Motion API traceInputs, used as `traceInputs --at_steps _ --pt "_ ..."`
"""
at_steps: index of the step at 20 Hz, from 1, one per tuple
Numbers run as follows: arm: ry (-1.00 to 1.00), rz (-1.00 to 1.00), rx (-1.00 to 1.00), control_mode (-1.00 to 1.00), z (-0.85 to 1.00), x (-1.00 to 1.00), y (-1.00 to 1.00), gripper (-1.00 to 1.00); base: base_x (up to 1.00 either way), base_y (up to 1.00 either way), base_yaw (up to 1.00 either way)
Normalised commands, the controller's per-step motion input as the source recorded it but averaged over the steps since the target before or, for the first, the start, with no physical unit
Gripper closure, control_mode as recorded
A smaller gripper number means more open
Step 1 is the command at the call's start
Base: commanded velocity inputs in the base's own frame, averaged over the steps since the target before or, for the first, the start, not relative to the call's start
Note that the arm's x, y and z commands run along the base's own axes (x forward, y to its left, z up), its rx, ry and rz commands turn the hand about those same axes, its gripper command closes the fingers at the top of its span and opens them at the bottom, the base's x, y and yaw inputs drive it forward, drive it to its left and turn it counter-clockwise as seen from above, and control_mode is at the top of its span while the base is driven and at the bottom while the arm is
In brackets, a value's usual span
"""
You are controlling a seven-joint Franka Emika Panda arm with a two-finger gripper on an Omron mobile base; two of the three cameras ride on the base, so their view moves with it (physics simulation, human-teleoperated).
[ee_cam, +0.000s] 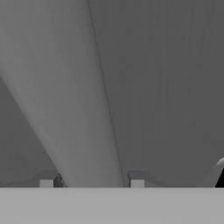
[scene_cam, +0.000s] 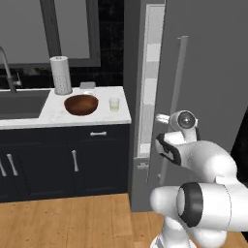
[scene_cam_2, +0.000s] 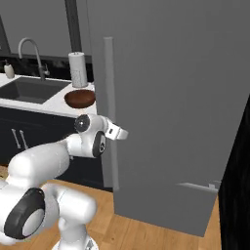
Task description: Grab a lemon wedge from the fridge and one ice cube from the ice bowl, and put them in the glass of lemonade.
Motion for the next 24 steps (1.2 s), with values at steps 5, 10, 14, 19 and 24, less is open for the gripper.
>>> traceInputs --at_steps 5,10,14,19,24 --pt "0.00 -0.23 0.19 -1.00 1.00 -0.96 -0.29 -1.00 0.00 0.00 0.00" --pt "-0.01 -0.14 0.06 -1.00 1.00 -0.77 0.46 -1.00 0.00 0.00 0.00" --pt "0.00 -0.11 0.01 -1.00 1.00 -0.67 0.92 -1.00 0.00 0.00 0.00" --pt "0.00 -0.15 -0.01 -1.00 1.00 -0.22 1.00 -1.00 0.00 0.00 0.00" --pt "0.25 -0.43 -0.11 -1.00 0.31 0.85 0.53 -1.00 0.00 0.00 0.00"
